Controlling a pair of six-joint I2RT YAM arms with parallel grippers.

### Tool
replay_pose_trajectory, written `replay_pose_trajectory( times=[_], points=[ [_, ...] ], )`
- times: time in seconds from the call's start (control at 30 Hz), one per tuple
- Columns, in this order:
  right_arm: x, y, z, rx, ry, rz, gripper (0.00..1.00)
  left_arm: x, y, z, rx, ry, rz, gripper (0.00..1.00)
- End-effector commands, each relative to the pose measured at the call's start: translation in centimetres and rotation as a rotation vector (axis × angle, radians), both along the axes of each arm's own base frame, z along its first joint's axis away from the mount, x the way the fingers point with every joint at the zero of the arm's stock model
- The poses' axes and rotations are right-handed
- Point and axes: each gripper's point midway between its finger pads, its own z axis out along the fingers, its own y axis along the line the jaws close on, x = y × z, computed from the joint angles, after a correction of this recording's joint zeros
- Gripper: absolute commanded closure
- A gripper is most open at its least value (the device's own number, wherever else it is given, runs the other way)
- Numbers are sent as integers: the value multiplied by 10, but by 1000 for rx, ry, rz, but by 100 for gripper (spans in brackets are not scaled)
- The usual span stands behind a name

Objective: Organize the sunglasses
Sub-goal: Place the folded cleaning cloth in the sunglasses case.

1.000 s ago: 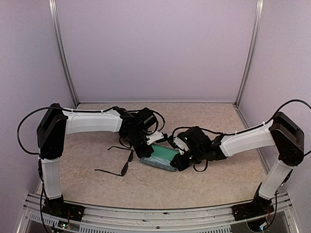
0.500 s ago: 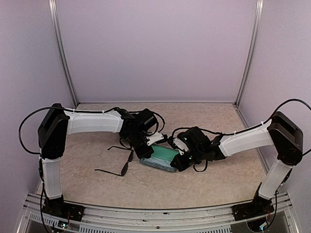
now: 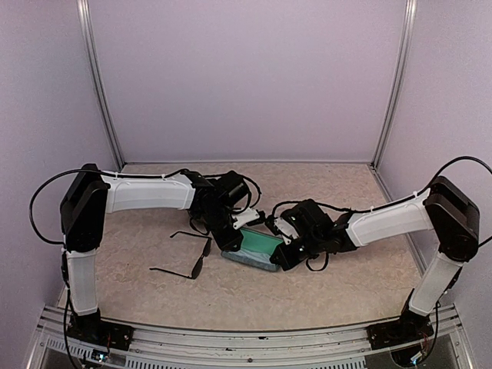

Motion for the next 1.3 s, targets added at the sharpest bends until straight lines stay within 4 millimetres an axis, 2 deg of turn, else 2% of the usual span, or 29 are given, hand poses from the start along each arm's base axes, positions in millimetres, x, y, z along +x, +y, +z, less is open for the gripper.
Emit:
replay_pose_trajectory(
  times=[0.0, 0.33, 0.67, 0.8, 0.93, 1.0, 1.1, 1.27],
  points=[
    [3, 5, 6, 7, -9, 24, 97, 7, -7, 7, -18, -31, 3, 74],
    [5, 5, 22, 23, -33, 19, 86, 17, -8, 22, -36, -92, 28, 70],
    [7, -1, 41, 40, -75, -9, 81, 22, -3, 45, -107, -169, 84, 68],
    [6, -7, 48, 53, -89, -30, 79, 20, 1, 53, -158, -193, 132, 67],
    [7, -23, 60, 53, -133, -93, 76, 29, 8, 71, -248, -273, 253, 67],
    [9, -35, 69, 46, -167, -130, 72, 33, 15, 83, -306, -308, 329, 63],
    [12, -50, 79, 26, -204, -167, 66, 36, 26, 103, -382, -354, 426, 51],
    [17, -64, 84, -8, -212, -195, 44, 56, 52, 110, -400, -377, 596, 37]
  ],
)
